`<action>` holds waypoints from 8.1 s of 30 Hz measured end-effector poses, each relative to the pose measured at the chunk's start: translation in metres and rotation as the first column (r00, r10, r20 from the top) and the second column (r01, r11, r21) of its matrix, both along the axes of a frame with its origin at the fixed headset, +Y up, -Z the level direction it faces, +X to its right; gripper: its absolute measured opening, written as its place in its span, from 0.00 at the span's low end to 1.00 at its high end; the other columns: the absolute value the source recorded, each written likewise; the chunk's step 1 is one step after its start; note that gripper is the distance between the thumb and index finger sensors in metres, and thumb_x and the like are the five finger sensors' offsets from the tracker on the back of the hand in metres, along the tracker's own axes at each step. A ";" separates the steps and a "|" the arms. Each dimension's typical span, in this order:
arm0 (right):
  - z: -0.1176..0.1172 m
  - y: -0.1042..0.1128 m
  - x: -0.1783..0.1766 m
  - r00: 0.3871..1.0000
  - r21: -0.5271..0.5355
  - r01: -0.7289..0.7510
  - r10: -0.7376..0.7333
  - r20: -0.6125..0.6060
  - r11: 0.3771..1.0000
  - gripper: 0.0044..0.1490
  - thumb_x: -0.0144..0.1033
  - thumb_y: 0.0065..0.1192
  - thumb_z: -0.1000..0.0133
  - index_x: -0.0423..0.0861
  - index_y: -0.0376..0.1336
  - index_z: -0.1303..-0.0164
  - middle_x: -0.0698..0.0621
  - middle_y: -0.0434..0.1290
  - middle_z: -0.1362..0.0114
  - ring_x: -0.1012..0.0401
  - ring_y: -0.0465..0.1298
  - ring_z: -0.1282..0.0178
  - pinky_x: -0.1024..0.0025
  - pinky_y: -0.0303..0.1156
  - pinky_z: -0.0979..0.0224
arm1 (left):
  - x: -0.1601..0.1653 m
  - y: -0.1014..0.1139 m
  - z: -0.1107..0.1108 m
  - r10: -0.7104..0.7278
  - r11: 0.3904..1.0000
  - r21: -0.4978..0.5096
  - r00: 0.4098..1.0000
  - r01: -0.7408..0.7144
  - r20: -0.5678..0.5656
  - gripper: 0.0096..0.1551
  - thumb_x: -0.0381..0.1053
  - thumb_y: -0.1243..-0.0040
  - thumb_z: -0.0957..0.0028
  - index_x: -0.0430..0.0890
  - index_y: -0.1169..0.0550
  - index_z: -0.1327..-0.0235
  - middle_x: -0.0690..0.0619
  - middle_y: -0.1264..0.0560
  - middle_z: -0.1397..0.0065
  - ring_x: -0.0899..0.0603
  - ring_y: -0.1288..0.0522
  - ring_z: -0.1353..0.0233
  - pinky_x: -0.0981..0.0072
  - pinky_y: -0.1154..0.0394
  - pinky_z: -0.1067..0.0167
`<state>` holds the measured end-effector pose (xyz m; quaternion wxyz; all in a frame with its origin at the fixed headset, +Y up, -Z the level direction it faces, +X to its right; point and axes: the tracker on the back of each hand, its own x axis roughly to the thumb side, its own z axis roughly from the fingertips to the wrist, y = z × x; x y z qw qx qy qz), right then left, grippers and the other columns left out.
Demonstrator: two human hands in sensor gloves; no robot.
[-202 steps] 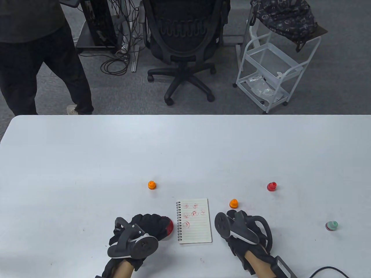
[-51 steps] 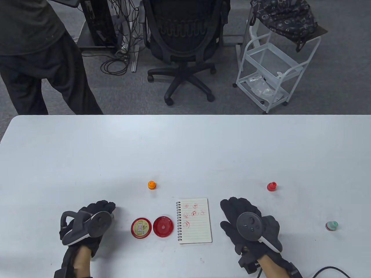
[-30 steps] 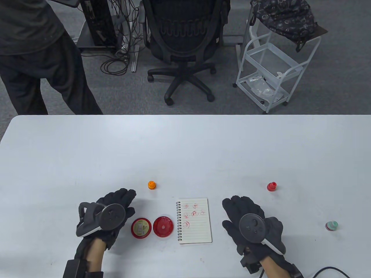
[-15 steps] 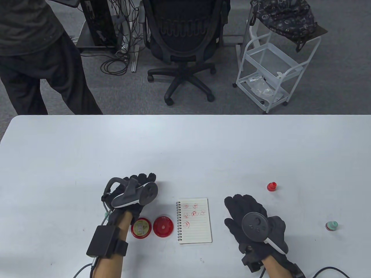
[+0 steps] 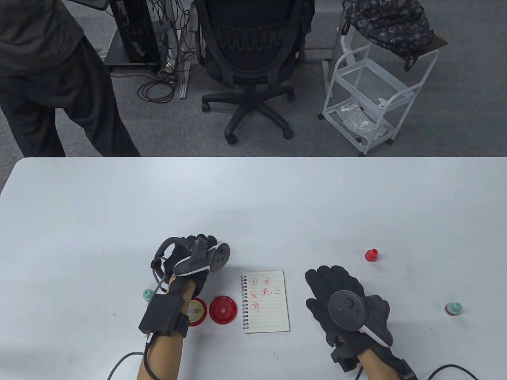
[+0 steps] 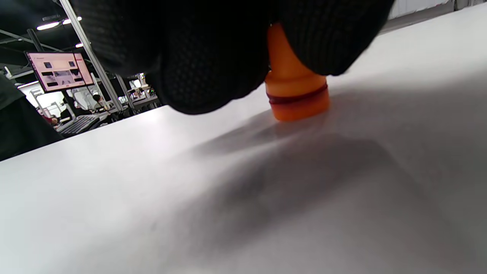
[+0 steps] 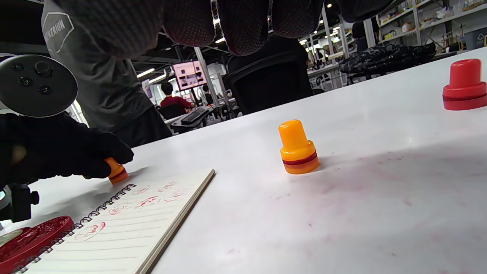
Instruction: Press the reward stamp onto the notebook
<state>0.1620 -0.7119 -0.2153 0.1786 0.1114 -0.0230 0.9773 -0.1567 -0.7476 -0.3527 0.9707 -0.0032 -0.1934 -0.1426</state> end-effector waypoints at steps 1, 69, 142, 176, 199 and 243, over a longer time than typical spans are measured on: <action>0.000 0.000 0.000 1.000 -0.001 -0.004 0.004 -0.002 1.000 0.42 0.51 0.59 0.51 0.56 0.54 0.24 0.48 0.56 0.17 0.41 0.54 0.16 0.34 0.54 0.20 | 0.000 0.003 0.001 0.018 1.000 0.011 1.000 -0.018 0.003 0.30 0.48 0.33 0.51 0.47 0.24 0.33 0.49 0.19 0.41 0.43 0.17 0.50 0.47 0.22 0.46; 0.015 -0.010 -0.037 0.808 -0.194 0.528 -0.559 -0.187 0.827 0.40 0.44 0.70 0.54 0.50 0.58 0.33 0.52 0.70 0.31 0.49 0.73 0.28 0.43 0.67 0.26 | 0.058 0.034 0.158 0.880 0.431 -0.174 0.369 -0.886 0.299 0.27 0.48 0.32 0.49 0.41 0.24 0.38 0.45 0.19 0.39 0.41 0.16 0.51 0.47 0.20 0.48; -0.005 -0.034 -0.025 0.962 -0.034 -0.270 0.269 -0.034 0.962 0.29 0.47 0.67 0.55 0.57 0.68 0.41 0.55 0.72 0.28 0.50 0.72 0.25 0.43 0.64 0.23 | 0.031 0.041 0.143 0.781 0.596 -0.118 0.540 -0.794 0.313 0.26 0.48 0.31 0.49 0.42 0.20 0.38 0.45 0.17 0.41 0.40 0.15 0.52 0.46 0.20 0.48; -0.002 -0.018 -0.013 0.984 0.017 -0.176 0.176 -0.005 0.984 0.33 0.50 0.61 0.52 0.56 0.65 0.34 0.52 0.66 0.23 0.45 0.65 0.20 0.40 0.60 0.21 | 0.024 0.012 0.122 0.214 0.970 -0.168 0.942 -0.175 0.257 0.24 0.47 0.28 0.53 0.43 0.14 0.44 0.49 0.13 0.42 0.40 0.14 0.50 0.47 0.20 0.47; -0.001 -0.018 -0.015 0.981 -0.002 -0.194 0.193 -0.021 0.981 0.33 0.50 0.60 0.52 0.56 0.65 0.35 0.52 0.67 0.23 0.45 0.66 0.21 0.40 0.61 0.21 | 0.032 0.007 0.118 0.170 0.976 -0.180 0.954 -0.127 0.247 0.22 0.48 0.27 0.59 0.45 0.10 0.53 0.54 0.08 0.50 0.44 0.14 0.50 0.49 0.20 0.47; 0.002 -0.007 -0.010 0.989 0.033 -0.148 0.149 -0.008 0.988 0.33 0.50 0.60 0.52 0.56 0.65 0.35 0.52 0.67 0.23 0.45 0.66 0.21 0.40 0.61 0.22 | 0.082 0.030 0.116 0.323 0.944 -0.178 0.888 -0.278 0.327 0.30 0.49 0.30 0.54 0.43 0.19 0.37 0.46 0.17 0.42 0.42 0.17 0.51 0.44 0.23 0.45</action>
